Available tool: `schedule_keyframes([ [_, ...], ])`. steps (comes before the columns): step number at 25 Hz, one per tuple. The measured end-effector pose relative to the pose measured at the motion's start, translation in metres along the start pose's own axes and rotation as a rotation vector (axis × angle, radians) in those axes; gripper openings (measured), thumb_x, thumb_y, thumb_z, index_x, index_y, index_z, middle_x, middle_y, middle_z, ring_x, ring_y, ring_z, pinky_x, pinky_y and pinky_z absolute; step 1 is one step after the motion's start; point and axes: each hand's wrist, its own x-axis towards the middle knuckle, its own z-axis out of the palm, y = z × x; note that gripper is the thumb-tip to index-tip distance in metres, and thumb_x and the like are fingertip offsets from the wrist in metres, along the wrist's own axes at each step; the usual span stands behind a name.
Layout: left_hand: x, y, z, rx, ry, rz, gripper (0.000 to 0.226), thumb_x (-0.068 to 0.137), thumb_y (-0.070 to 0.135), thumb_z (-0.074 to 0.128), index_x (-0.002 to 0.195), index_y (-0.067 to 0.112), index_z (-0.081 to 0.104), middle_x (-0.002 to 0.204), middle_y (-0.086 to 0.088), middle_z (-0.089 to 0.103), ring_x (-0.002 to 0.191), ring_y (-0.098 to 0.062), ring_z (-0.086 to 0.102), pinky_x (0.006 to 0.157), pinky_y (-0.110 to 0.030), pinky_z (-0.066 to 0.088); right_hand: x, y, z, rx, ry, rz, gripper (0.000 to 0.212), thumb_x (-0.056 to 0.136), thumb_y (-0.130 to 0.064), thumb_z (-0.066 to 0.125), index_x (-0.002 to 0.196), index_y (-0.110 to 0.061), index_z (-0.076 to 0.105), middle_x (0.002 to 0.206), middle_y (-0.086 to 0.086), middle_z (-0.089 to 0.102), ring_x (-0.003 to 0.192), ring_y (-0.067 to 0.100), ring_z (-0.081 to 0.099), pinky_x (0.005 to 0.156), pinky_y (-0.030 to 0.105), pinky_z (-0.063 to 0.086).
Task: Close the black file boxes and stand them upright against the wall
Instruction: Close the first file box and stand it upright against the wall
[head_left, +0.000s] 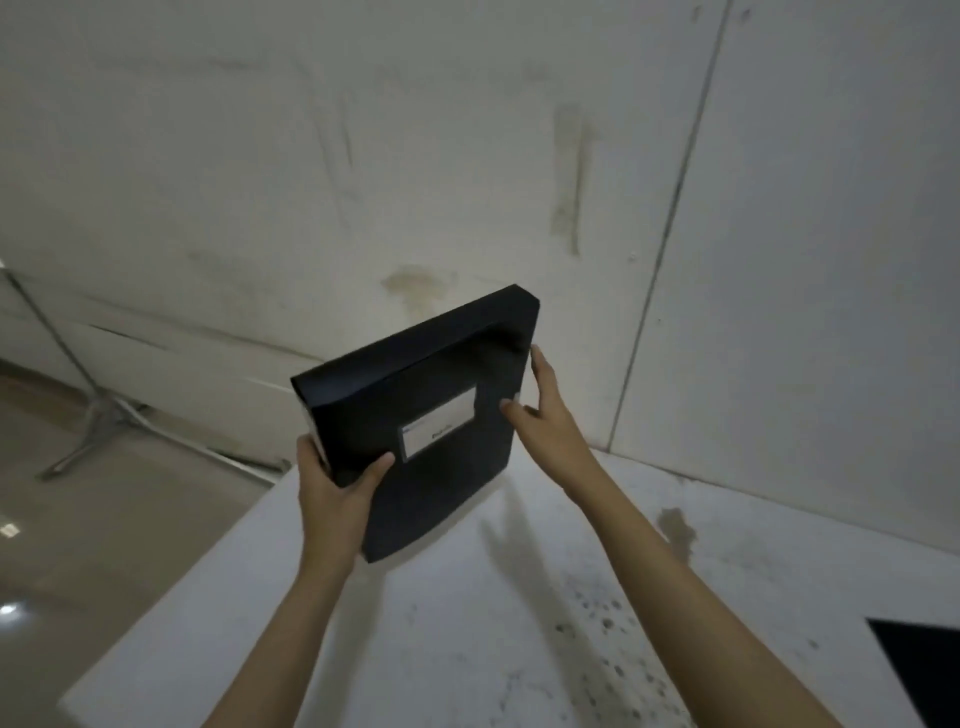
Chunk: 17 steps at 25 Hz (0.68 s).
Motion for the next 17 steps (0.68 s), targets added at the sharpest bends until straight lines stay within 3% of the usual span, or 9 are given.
schedule_keyframes([
  [3,0.035,-0.023,-0.006,0.048,0.089,-0.005,0.046,0.076,0.007,0.07,0.111,0.017,0.042,0.107,-0.002,0.052,0.103,-0.023,0.053,0.087,-0.038,0.046,0.044,-0.025,0.043,-0.123,-0.119,-0.207,0.07,0.089,-0.004,0.045,0.144,-0.035,0.015,0.158,-0.006,0.002,0.142,0.007,0.0,0.111,0.027,0.018],
  [5,0.057,-0.038,-0.003,0.079,0.116,0.009,0.052,0.079,0.006,0.067,0.121,0.008,0.036,0.117,-0.007,0.047,0.107,-0.022,0.049,0.086,-0.035,0.043,0.073,-0.032,0.066,-0.261,-0.271,-0.244,0.063,0.09,-0.003,0.044,0.14,-0.037,0.028,0.158,0.0,-0.003,0.142,0.009,0.004,0.1,0.021,0.023],
  [7,0.072,-0.056,0.003,0.102,0.137,0.021,0.054,0.081,0.005,0.064,0.125,0.004,0.033,0.121,-0.013,0.045,0.11,-0.023,0.046,0.089,-0.036,0.041,0.096,-0.03,0.085,-0.383,-0.377,-0.247,0.057,0.09,-0.003,0.043,0.136,-0.035,0.036,0.158,0.004,-0.002,0.14,0.019,0.023,0.09,0.022,0.031],
  [9,0.088,-0.072,0.007,0.097,0.161,0.006,0.054,0.081,0.004,0.063,0.126,0.002,0.032,0.124,-0.019,0.045,0.113,-0.029,0.047,0.094,-0.042,0.044,0.115,-0.022,0.1,-0.46,-0.421,-0.234,0.058,0.09,-0.002,0.042,0.137,-0.035,0.036,0.158,0.004,0.001,0.113,0.013,0.051,0.078,0.022,0.037],
  [11,0.109,-0.083,0.01,0.097,0.171,-0.006,0.054,0.082,0.004,0.062,0.127,0.001,0.031,0.127,-0.022,0.044,0.117,-0.033,0.045,0.099,-0.043,0.043,0.131,-0.015,0.111,-0.486,-0.436,-0.229,0.061,0.09,-0.001,0.043,0.138,-0.037,0.032,0.158,0.003,0.001,0.074,0.002,0.052,0.064,0.017,0.038],
  [12,0.122,-0.088,0.012,0.104,0.171,-0.01,0.055,0.082,0.004,0.061,0.128,0.001,0.031,0.129,-0.022,0.043,0.119,-0.034,0.045,0.1,-0.043,0.042,0.14,-0.012,0.116,-0.485,-0.437,-0.227,0.063,0.089,0.0,0.043,0.138,-0.037,0.031,0.158,0.002,0.0,0.067,0.002,0.049,0.061,0.015,0.038],
  [13,0.134,-0.091,0.013,0.116,0.171,-0.009,0.054,0.083,0.004,0.061,0.128,0.001,0.03,0.129,-0.022,0.042,0.12,-0.033,0.044,0.102,-0.045,0.041,0.149,-0.009,0.119,-0.475,-0.434,-0.227,0.065,0.089,0.002,0.043,0.139,-0.038,0.03,0.158,0.0,-0.002,0.07,0.003,0.05,0.06,0.014,0.039],
  [15,0.155,-0.096,0.019,0.129,0.175,-0.004,0.054,0.084,0.005,0.06,0.128,0.003,0.03,0.13,-0.021,0.042,0.122,-0.032,0.043,0.105,-0.045,0.04,0.167,-0.002,0.126,-0.446,-0.424,-0.236,0.069,0.087,0.006,0.043,0.139,-0.038,0.029,0.158,-0.003,-0.007,0.097,0.008,0.053,0.062,0.013,0.043],
  [17,0.171,-0.099,0.027,0.13,0.177,-0.002,0.054,0.084,0.004,0.06,0.129,0.003,0.03,0.131,-0.02,0.042,0.123,-0.029,0.042,0.104,-0.037,0.038,0.184,0.003,0.129,-0.423,-0.408,-0.241,0.072,0.085,0.008,0.043,0.139,-0.037,0.029,0.158,-0.004,-0.009,0.11,0.015,0.053,0.067,0.018,0.045],
])
